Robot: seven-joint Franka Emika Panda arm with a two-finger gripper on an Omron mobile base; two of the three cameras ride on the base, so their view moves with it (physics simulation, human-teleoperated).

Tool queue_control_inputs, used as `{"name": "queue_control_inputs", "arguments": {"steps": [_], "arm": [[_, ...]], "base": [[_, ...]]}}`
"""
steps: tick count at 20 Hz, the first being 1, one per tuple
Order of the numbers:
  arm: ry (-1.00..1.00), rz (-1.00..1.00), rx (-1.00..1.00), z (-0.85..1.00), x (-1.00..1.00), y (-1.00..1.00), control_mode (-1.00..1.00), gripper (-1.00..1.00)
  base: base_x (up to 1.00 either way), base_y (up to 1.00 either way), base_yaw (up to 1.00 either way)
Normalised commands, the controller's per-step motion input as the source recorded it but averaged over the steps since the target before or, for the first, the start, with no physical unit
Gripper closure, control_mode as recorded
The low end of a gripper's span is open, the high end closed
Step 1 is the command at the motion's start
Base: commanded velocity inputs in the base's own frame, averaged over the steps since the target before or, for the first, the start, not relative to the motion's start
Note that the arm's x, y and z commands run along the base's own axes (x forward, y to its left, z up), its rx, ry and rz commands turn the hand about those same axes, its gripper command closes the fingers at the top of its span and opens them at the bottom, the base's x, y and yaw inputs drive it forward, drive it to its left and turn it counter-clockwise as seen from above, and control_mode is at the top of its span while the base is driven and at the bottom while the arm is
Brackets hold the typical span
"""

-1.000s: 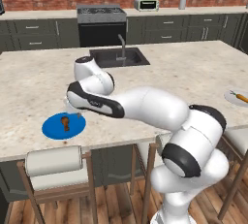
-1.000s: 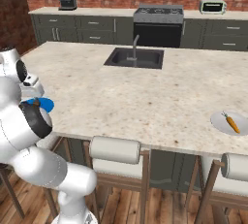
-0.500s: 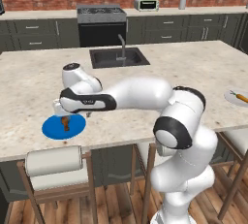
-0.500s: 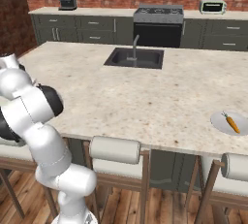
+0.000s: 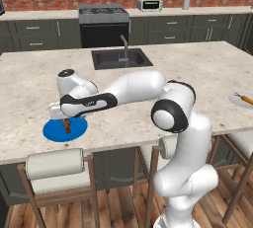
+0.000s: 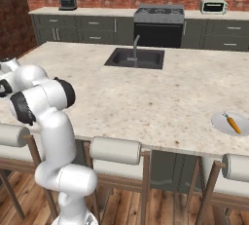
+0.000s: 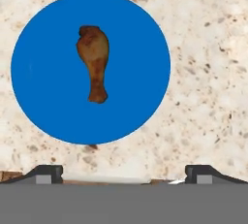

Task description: Pick the chicken drumstick and carrot from their plates and place them in the bowl. Then put the bowl in the fridge.

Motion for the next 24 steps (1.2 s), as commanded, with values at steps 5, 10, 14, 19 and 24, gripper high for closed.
{"name": "queue_control_inputs", "arguments": {"steps": [5,10,14,19,24], "arm": [[0.0,0.0,0.05,-0.27,0.34,0.08,-1.0,-1.0],[0.0,0.0,0.0,-0.26,0.39,0.11,-1.0,-1.0],[0.0,0.0,0.0,-0.3,0.26,0.0,-1.0,-1.0],[0.02,0.0,0.0,-0.26,0.35,0.02,-1.0,-1.0],[0.09,0.0,0.0,-0.28,0.33,0.06,-1.0,-1.0]], "base": [[0.0,0.0,0.0],[0.0,0.0,0.0],[0.0,0.0,0.0],[0.0,0.0,0.0],[0.0,0.0,0.0]]}}
